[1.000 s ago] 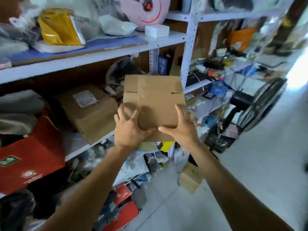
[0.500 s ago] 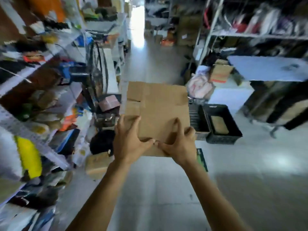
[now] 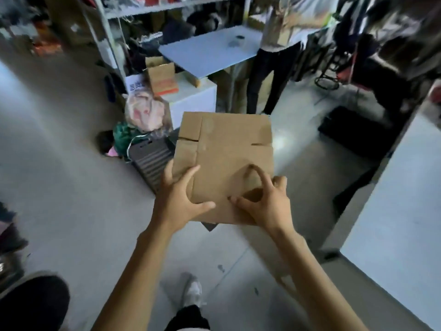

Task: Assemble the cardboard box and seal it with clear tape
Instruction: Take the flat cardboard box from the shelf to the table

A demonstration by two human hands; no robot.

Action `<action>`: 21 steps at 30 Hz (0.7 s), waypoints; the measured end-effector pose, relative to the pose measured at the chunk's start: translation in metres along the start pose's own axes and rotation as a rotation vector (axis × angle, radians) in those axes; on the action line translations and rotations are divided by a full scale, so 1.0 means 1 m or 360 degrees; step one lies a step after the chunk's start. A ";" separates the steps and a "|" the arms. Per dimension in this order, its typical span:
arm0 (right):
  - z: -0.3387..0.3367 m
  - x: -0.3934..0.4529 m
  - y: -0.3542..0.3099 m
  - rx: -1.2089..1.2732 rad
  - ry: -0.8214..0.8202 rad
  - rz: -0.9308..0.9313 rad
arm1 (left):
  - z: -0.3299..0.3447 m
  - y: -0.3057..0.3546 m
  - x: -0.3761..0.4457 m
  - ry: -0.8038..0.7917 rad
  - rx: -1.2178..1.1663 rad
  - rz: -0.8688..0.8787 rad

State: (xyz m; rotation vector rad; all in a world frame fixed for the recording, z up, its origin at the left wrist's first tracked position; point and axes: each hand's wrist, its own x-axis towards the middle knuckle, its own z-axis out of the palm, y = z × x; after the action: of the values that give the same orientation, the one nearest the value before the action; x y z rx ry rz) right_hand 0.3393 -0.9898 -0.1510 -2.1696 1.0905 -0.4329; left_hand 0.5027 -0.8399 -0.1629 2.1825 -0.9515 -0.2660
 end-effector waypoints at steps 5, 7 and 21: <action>-0.033 0.047 0.033 0.0029 0.0243 0.0298 | 0.049 0.041 0.093 -0.0263 -0.0107 0.0303; -0.050 0.063 0.051 0.0059 0.0328 0.0442 | 0.075 0.062 0.125 -0.0376 -0.0114 0.0432; -0.173 0.242 0.213 0.0068 0.0934 0.0982 | 0.298 0.251 0.356 -0.0897 -0.0155 0.0971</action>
State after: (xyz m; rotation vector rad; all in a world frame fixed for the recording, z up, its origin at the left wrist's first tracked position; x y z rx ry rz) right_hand 0.2646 -1.3470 -0.1725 -1.5710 1.9581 -0.8075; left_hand 0.4827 -1.3675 -0.1678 1.6440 -1.8135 -0.6261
